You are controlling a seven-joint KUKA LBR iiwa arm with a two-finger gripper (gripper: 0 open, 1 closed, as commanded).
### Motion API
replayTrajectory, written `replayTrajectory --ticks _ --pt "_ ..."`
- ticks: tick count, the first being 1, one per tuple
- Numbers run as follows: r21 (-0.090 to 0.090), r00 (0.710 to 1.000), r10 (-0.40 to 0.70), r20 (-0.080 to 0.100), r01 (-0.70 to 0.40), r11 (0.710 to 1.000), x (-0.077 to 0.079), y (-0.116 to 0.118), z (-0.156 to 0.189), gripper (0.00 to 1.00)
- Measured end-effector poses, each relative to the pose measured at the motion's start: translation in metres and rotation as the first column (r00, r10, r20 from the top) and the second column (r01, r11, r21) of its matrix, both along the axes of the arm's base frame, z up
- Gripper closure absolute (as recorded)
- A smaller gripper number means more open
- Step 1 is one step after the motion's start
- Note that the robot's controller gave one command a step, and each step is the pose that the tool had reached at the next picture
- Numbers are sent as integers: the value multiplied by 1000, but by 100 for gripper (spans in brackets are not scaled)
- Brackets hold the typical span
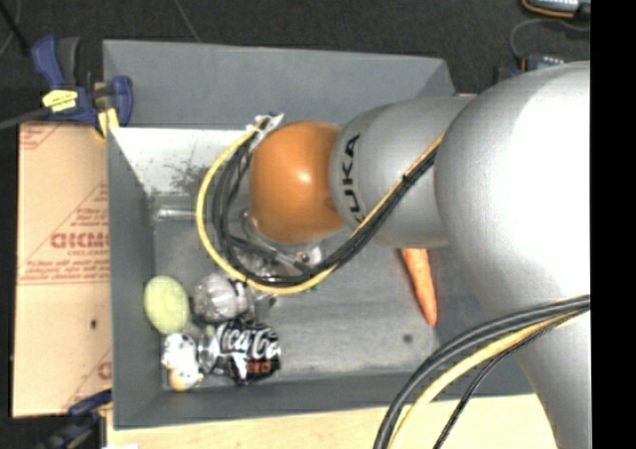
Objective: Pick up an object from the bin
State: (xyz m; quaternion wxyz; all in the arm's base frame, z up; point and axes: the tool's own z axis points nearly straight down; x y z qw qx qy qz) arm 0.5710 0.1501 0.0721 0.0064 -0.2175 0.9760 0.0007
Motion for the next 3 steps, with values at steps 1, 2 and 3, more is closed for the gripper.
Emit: replayTrajectory --ticks 1,2,3 --pt "-1 1000 -1 -5 1 1000 -2 -1 5 100" --pt "-3 1000 -1 -9 1 1000 -3 -1 25 100" --pt "-2 1000 -2 -6 2 1000 -2 -1 46 100"
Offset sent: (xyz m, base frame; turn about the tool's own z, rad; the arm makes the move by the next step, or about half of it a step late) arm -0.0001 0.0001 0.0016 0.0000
